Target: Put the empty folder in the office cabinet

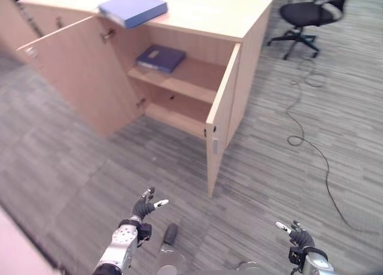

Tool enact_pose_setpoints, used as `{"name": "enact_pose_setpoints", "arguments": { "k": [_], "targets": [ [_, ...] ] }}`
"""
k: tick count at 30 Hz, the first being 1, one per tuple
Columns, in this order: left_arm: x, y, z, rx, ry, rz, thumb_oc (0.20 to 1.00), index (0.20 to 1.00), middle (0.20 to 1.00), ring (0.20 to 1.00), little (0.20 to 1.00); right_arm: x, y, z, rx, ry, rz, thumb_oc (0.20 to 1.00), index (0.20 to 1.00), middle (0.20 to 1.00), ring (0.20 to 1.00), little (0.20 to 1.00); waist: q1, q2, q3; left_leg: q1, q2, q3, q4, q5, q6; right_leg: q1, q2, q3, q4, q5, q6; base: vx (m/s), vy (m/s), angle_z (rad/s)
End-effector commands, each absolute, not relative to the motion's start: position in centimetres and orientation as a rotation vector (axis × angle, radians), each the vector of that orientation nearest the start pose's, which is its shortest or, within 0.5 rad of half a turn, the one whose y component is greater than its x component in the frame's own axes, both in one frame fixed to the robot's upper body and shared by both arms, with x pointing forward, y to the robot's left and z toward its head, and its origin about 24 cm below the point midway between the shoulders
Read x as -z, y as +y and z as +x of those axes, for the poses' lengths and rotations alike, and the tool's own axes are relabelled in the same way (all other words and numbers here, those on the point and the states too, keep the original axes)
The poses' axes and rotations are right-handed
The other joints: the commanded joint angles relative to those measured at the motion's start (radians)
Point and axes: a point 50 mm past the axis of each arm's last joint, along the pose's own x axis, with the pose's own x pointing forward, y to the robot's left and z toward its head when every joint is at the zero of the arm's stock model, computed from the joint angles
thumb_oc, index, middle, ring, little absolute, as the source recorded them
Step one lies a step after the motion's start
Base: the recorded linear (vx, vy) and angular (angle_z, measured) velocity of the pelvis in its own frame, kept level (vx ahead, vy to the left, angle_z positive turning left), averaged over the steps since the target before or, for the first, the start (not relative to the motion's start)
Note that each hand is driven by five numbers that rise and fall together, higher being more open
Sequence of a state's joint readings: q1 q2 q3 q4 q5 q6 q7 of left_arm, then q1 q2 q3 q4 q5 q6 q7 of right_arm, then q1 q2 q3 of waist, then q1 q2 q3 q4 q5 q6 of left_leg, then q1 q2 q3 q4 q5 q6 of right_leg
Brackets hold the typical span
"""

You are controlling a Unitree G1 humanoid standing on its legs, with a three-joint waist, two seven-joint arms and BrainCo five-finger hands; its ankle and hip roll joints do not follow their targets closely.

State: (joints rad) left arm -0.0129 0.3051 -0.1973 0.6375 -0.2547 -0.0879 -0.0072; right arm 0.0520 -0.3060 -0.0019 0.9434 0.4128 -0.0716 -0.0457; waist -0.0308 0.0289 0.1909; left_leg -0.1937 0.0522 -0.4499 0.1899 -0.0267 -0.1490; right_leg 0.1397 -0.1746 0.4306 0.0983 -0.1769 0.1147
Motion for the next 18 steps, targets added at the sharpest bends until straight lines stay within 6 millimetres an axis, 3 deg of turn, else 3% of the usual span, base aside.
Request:
{"name": "enact_pose_setpoints", "arguments": {
  "k": [1, 3, 4, 5, 6, 7, 8, 9, 10, 11, 12, 13, 16, 17, 18],
  "targets": [
    [7.0, 20.7, 20.3, 0.042, 0.477, 0.102, 1.0, 1.0, 1.0, 1.0, 1.0, 11.6, -28.4, 14.0, 0.454, 0.795, 0.098, 1.0, 1.0, 1.0, 1.0, 1.0, 0.016, 0.047, -0.011, 0.045, 0.21, -0.016, -0.11, 0.09, -0.045, -0.083, 0.02, -0.021, 0.068, -0.041, 0.033, 0.11, 0.554, -0.4],
    [6.8, 20.2, 20.4, 0.076, 0.466, 0.11, 1.0, 1.0, 1.0, 1.0, 1.0, 11.8, -28.1, 13.8, 0.481, 0.792, 0.149, 1.0, 1.0, 1.0, 1.0, 1.0, -0.004, 0.03, -0.031, 0.073, 0.184, 0.033, -0.102, 0.022, -0.041, -0.09, -0.048, 0.0, 0.038, 0.021, 0.07, 0.09, 0.589, -0.44],
    [6.4, 20.4, 20.9, 0.084, 0.446, 0.125, 1.0, 1.0, 1.0, 1.0, 1.0, 11.9, -27.4, 14.3, 0.483, 0.775, 0.186, 1.0, 1.0, 1.0, 1.0, 1.0, -0.013, 0.011, -0.031, 0.116, 0.155, 0.109, -0.105, -0.026, -0.017, -0.128, -0.098, -0.006, 0.026, 0.113, 0.107, 0.02, 0.437, -0.73],
    [6.3, 20.4, 20.9, 0.084, 0.445, 0.125, 1.0, 1.0, 1.0, 1.0, 1.0, 11.9, -27.3, 14.4, 0.483, 0.774, 0.187, 1.0, 1.0, 1.0, 1.0, 1.0, -0.01, 0.01, -0.031, 0.114, 0.154, 0.112, -0.107, -0.02, -0.017, -0.131, -0.1, -0.001, 0.02, 0.121, 0.11, -0.06, 0.42, -1.06],
    [5.9, 20.7, 21.2, 0.079, 0.426, 0.13, 1.0, 1.0, 1.0, 1.0, 1.0, 11.6, -27.0, 15.3, 0.474, 0.754, 0.199, 1.0, 1.0, 1.0, 1.0, 1.0, -0.005, 0.01, -0.023, 0.141, 0.15, 0.159, -0.116, -0.039, -0.007, -0.17, -0.117, -0.048, 0.028, 0.18, 0.108, -0.15, 0.27, -0.93],
    [5.4, 21.1, 21.4, 0.073, 0.412, 0.137, 1.0, 1.0, 1.0, 1.0, 1.0, 11.5, -26.6, 16.0, 0.459, 0.739, 0.203, 1.0, 1.0, 1.0, 1.0, 1.0, 0.011, 0.02, -0.018, 0.162, 0.153, 0.215, -0.143, -0.036, 0.003, -0.22, -0.139, -0.158, 0.035, 0.213, 0.096, -0.36, 0.657, -0.96],
    [5.1, 21.6, 21.1, 0.067, 0.407, 0.142, 1.0, 1.0, 1.0, 1.0, 1.0, 11.5, -25.8, 16.2, 0.423, 0.733, 0.195, 1.0, 1.0, 1.0, 1.0, 1.0, 0.037, 0.045, 0.0, 0.191, 0.135, 0.328, -0.184, -0.022, 0.033, -0.259, -0.163, -0.467, 0.105, 0.199, 0.07, -0.32, 0.53, -0.96],
    [5.1, 21.6, 21.1, 0.067, 0.407, 0.142, 1.0, 1.0, 1.0, 1.0, 1.0, 11.5, -25.8, 16.2, 0.423, 0.733, 0.195, 1.0, 1.0, 1.0, 1.0, 1.0, 0.035, 0.045, -0.002, 0.187, 0.133, 0.325, -0.186, -0.017, 0.033, -0.261, -0.164, -0.468, 0.103, 0.204, 0.07, -0.32, 0.586, -1.12],
    [5.1, 21.8, 20.8, 0.064, 0.407, 0.138, 1.0, 1.0, 1.0, 1.0, 1.0, 11.6, -25.4, 16.2, 0.395, 0.739, 0.187, 1.0, 1.0, 1.0, 1.0, 1.0, 0.039, 0.051, 0.005, 0.188, 0.115, 0.364, -0.196, -0.009, 0.053, -0.271, -0.143, -0.531, 0.157, 0.177, 0.061, -0.1, 0.196, -1.44],
    [5.1, 21.8, 20.8, 0.064, 0.407, 0.138, 1.0, 1.0, 1.0, 1.0, 1.0, 11.6, -25.4, 16.2, 0.395, 0.739, 0.187, 1.0, 1.0, 1.0, 1.0, 1.0, 0.039, 0.051, 0.004, 0.187, 0.115, 0.364, -0.196, -0.008, 0.053, -0.272, -0.143, -0.531, 0.157, 0.177, 0.061, -0.14, 0.366, -1.25],
    [5.2, 21.9, 20.4, 0.061, 0.415, 0.135, 1.0, 1.0, 1.0, 1.0, 1.0, 11.7, -25.1, 16.1, 0.372, 0.748, 0.174, 1.0, 1.0, 1.0, 1.0, 1.0, 0.043, 0.049, 0.009, 0.19, 0.091, 0.398, -0.199, -0.005, 0.07, -0.264, -0.101, -0.561, 0.189, 0.146, 0.056, -0.18, 0.442, -1.17],
    [5.6, 22.3, 19.8, 0.044, 0.44, 0.121, 1.0, 1.0, 1.0, 1.0, 1.0, 12.0, -24.9, 15.8, 0.351, 0.773, 0.149, 1.0, 1.0, 1.0, 1.0, 1.0, 0.059, 0.048, 0.015, 0.187, 0.045, 0.451, -0.188, 0.0, 0.105, -0.239, 0.0, -0.614, 0.25, 0.082, 0.03, -0.22, 0.534, -0.85],
    [6.3, 22.5, 19.0, 0.004, 0.477, 0.079, 1.0, 1.0, 1.0, 1.0, 1.0, 12.5, -24.7, 15.0, 0.37, 0.798, 0.175, 1.0, 1.0, 1.0, 1.0, 1.0, 0.089, 0.039, 0.011, 0.164, 0.003, 0.514, -0.159, 0.001, 0.13, -0.174, 0.095, -0.727, 0.246, 0.011, -0.022, -0.16, 0.252, -1.09],
    [6.3, 22.5, 19.0, 0.004, 0.478, 0.08, 1.0, 1.0, 1.0, 1.0, 1.0, 12.5, -24.7, 14.9, 0.37, 0.799, 0.175, 1.0, 1.0, 1.0, 1.0, 1.0, 0.09, 0.038, 0.011, 0.165, 0.003, 0.515, -0.156, -0.003, 0.13, -0.172, 0.094, -0.726, 0.245, 0.008, -0.023, -0.04, 0.048, -0.51],
    [6.5, 22.2, 18.7, 0.001, 0.486, 0.054, 1.0, 1.0, 1.0, 1.0, 1.0, 12.8, -24.7, 14.5, 0.389, 0.812, 0.195, 1.0, 1.0, 1.0, 1.0, 1.0, 0.093, 0.019, 0.01, 0.168, -0.027, 0.517, -0.139, -0.009, 0.129, -0.114, 0.116, -0.663, 0.135, -0.018, -0.048, -0.03, 0.032, -0.25]
  ]
}}
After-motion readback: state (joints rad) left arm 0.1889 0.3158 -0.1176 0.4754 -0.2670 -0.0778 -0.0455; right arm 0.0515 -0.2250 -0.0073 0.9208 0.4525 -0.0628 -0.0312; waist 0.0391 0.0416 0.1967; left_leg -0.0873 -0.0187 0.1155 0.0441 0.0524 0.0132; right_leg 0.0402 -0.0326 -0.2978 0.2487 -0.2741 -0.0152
